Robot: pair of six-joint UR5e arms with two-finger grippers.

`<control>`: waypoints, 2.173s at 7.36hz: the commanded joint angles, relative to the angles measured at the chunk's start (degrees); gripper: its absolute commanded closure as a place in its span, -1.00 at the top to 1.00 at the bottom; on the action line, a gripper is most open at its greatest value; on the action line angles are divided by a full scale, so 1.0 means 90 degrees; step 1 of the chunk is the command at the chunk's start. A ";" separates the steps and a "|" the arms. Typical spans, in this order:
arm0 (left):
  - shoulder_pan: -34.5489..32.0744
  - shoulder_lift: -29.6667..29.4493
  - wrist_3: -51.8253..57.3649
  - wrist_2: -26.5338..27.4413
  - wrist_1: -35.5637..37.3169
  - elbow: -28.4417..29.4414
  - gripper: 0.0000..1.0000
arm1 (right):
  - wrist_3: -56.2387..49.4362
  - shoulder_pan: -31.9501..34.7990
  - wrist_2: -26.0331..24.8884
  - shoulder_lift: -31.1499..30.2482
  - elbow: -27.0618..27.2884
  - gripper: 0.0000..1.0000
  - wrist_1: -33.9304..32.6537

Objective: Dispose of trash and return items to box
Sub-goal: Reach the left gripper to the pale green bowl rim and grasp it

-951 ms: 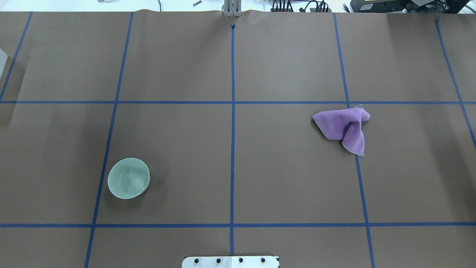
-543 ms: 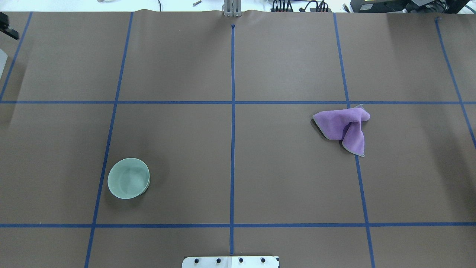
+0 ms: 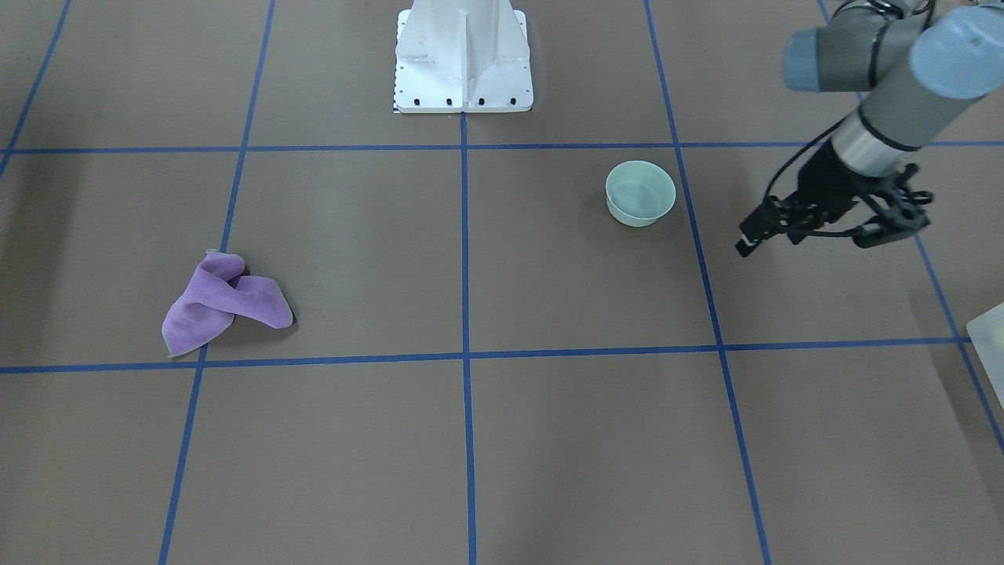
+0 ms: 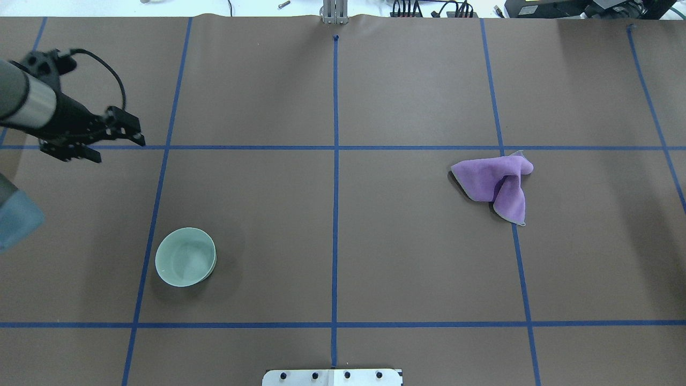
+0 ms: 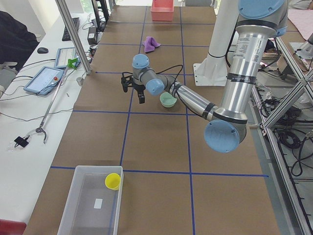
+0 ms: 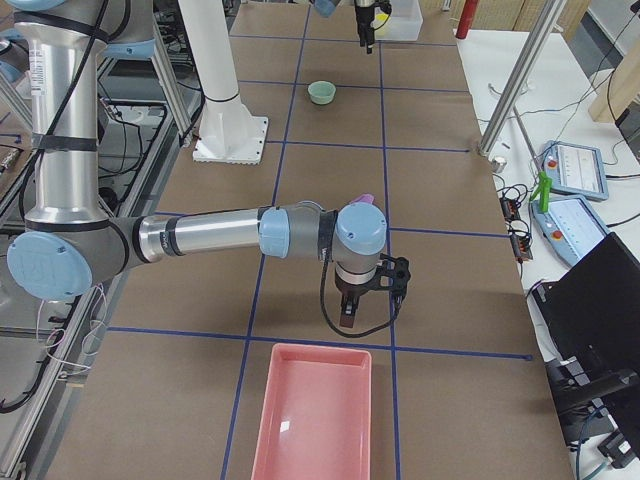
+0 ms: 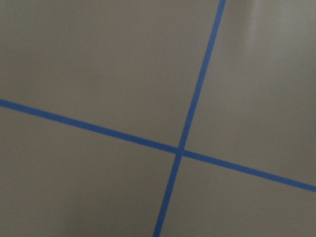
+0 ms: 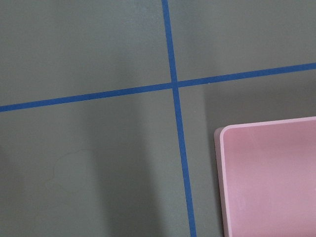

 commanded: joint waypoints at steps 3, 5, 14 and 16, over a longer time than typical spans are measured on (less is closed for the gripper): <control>0.1406 0.0521 -0.0766 0.0869 -0.0831 -0.0018 0.96 | 0.0000 -0.0010 0.0000 -0.0042 0.0005 1.00 0.0000; 0.1757 0.0628 -0.0766 0.0869 -0.0812 -0.0028 0.96 | 0.0009 -0.0020 0.0000 -0.0042 -0.0004 1.00 -0.0010; 0.2335 0.1010 -0.0766 0.0869 -0.0841 -0.0214 -0.52 | 0.0000 -0.0039 -0.0010 -0.0052 -0.0043 1.00 0.0000; 0.2335 0.0990 -0.0756 0.0869 -0.0841 -0.0185 -1.00 | 0.0000 -0.0049 -0.0010 -0.0062 -0.0053 1.00 0.0000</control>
